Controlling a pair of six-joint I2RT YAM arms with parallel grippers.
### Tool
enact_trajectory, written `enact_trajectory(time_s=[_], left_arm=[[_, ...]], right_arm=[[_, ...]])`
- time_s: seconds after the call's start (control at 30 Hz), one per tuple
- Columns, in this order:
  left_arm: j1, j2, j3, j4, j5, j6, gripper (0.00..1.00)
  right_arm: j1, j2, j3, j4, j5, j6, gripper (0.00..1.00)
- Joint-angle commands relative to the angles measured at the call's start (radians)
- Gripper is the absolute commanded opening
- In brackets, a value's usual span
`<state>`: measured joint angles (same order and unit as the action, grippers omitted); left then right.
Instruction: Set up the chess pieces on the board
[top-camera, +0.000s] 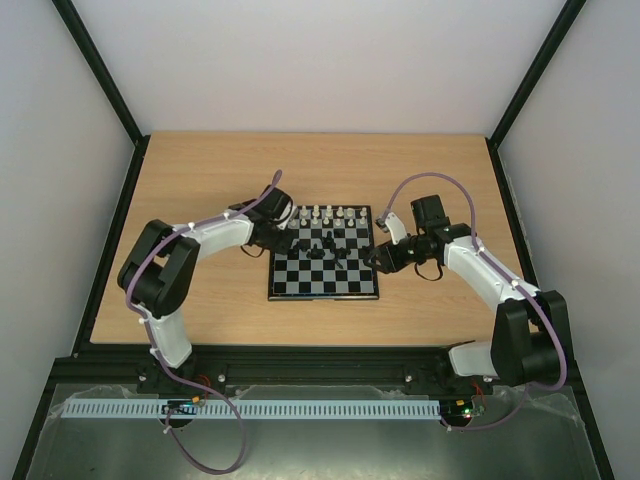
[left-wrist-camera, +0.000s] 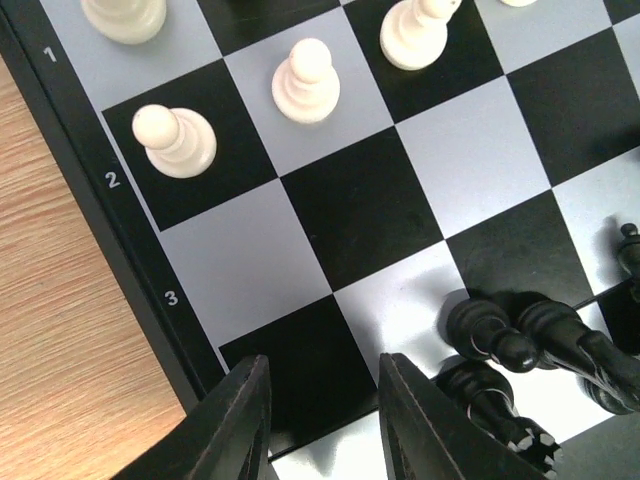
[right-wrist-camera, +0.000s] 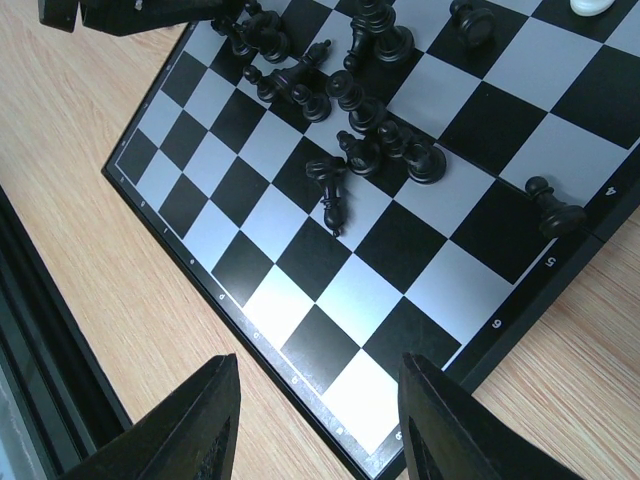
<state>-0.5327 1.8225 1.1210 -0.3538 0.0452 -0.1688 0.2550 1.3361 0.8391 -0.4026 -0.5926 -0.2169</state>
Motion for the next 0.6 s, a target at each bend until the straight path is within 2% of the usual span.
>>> enact_trajectory(time_s=[0.0, 0.3, 0.57], left_arm=[[0.005, 0.010, 0.021, -0.045, 0.024, 0.037, 0.33], [-0.004, -0.009, -0.015, -0.059, 0.024, 0.026, 0.32], [-0.012, -0.122, -0.030, -0.034, -0.037, -0.035, 0.39]], right_arm=[[0.004, -0.008, -0.011, -0.013, -0.005, -0.004, 0.44], [0.003, 0.012, -0.007, -0.016, -0.007, -0.004, 0.44], [0.003, 0.023, -0.007, -0.015, -0.007, -0.006, 0.44]])
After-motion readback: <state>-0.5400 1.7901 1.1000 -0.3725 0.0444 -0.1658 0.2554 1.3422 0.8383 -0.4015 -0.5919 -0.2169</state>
